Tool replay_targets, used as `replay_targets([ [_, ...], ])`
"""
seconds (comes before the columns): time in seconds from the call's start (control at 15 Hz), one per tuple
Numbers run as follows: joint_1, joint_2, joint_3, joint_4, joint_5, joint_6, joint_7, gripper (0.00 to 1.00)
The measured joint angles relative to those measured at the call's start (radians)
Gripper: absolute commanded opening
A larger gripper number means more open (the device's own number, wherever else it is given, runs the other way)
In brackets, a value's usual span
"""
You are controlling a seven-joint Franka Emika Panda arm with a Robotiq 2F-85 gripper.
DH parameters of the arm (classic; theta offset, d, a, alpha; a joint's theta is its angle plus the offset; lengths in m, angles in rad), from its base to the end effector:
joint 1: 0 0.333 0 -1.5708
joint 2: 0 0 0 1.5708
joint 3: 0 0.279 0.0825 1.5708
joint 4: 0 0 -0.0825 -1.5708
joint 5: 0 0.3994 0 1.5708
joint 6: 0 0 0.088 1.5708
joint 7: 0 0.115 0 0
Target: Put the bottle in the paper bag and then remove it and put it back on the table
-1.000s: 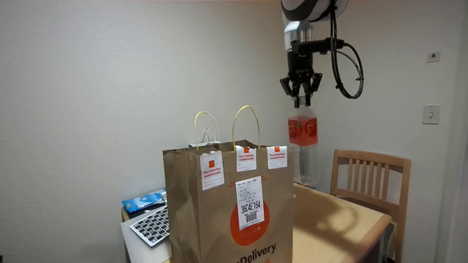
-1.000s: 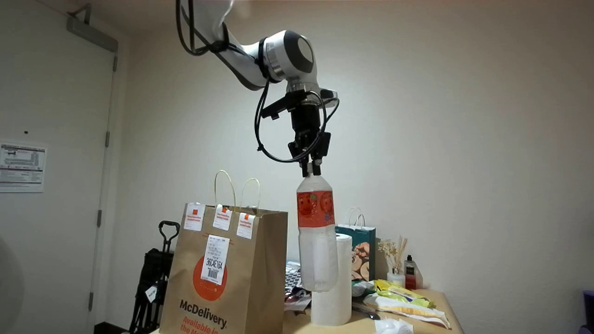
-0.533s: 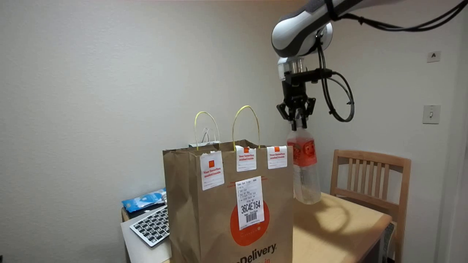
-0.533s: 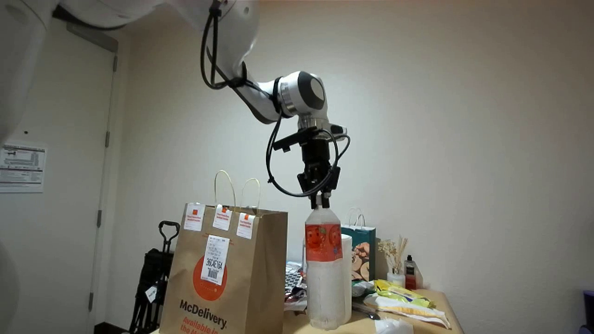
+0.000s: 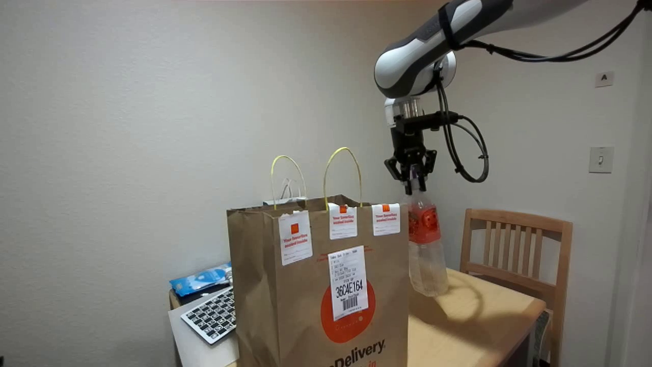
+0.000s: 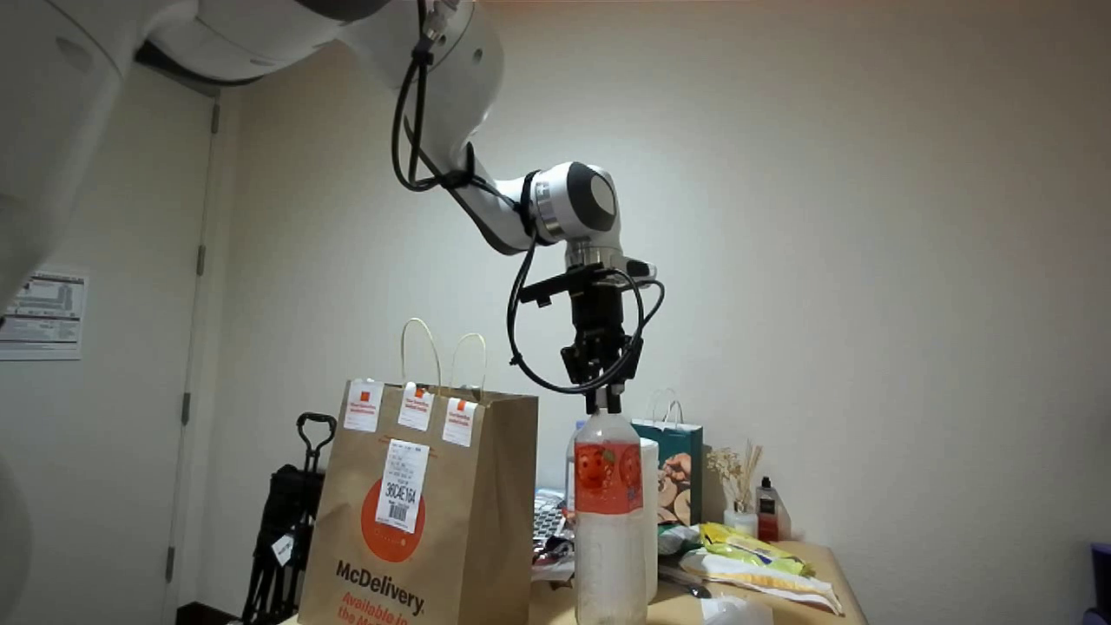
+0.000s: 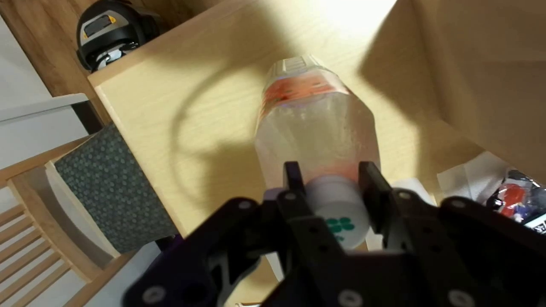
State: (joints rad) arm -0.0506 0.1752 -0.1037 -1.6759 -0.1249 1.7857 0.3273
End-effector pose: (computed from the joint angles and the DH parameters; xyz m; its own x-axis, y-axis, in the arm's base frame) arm 0.6082 -0.1034 0.4431 0.8997 -0.4362 -0.0187 -0.4286 -0.8907 0.1517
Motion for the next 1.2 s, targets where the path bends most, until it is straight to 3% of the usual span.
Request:
replay_targets([
  [0.27,0.000,0.012,0.000,-0.003,-0.004,0.014,0.000,0.14],
  [0.87,-0.028,0.183,-0.021,-0.004,-0.002,0.250,-0.014,0.14],
  [1.2,-0.042,0.204,-0.025,0.022,0.010,0.270,-0.074,0.13],
])
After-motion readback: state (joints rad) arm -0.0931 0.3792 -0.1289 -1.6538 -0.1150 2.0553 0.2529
